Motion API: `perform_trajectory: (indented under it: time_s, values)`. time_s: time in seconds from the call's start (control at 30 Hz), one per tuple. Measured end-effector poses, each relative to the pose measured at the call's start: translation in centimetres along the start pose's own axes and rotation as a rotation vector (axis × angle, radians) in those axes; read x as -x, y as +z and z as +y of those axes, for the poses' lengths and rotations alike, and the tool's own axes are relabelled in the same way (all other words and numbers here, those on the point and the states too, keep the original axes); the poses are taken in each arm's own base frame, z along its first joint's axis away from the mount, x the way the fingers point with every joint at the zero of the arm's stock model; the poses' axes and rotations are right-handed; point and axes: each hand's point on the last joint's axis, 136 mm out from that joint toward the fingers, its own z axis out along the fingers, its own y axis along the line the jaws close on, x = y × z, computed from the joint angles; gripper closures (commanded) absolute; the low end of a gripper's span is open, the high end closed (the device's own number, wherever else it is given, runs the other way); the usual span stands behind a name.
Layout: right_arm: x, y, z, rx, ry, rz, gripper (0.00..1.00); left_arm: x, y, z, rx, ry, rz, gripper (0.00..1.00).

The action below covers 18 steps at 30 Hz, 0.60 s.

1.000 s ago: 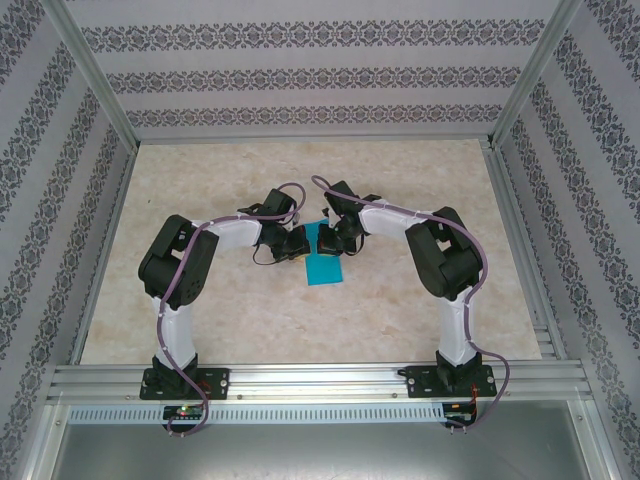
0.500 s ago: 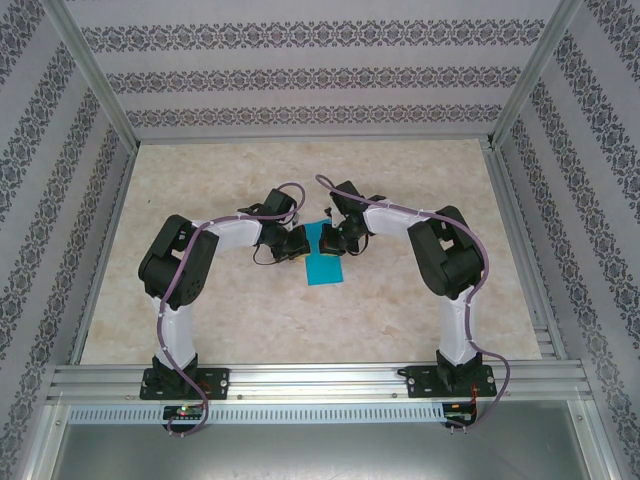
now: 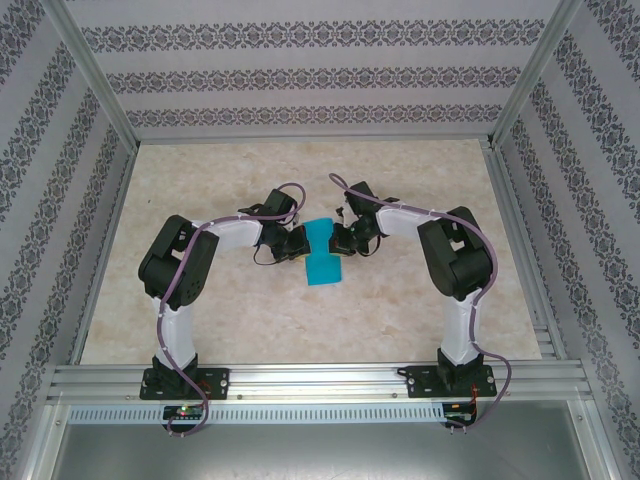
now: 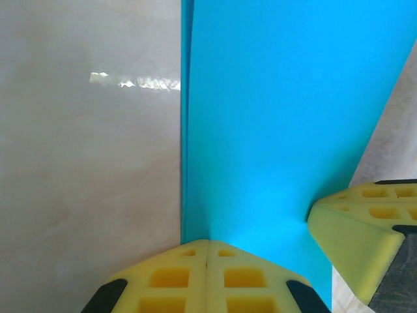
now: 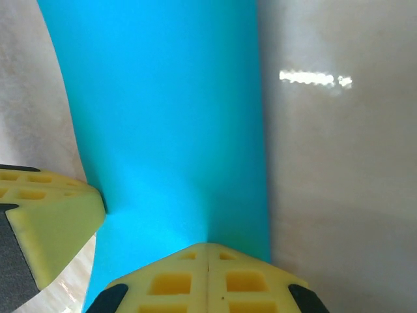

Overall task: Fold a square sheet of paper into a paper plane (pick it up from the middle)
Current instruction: Fold the square sheet of paper in half at the center of the table.

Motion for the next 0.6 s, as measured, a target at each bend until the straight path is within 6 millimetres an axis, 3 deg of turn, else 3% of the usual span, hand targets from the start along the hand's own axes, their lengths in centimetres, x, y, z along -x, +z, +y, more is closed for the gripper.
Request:
perform_trajectory:
  time_s: [0.4,0.5,0.6]
  values:
    - [0.5,-2.2,-2.5,-0.041,0.05,-0.058,1.0,0.0,0.0,-0.1,0.002,-0.001,0.002,1.0]
    - [1.1,-3.2,-2.0,-0.024,0.039,-0.095,1.0,0.0,0.0,-0.1,0.007,-0.001,0.004,1.0]
    - [1.8,-3.2,-0.1,0.011,-0.009,-0.123,1.0,0.1,-0.1,-0.1,0.01,-0.002,0.005,1.0]
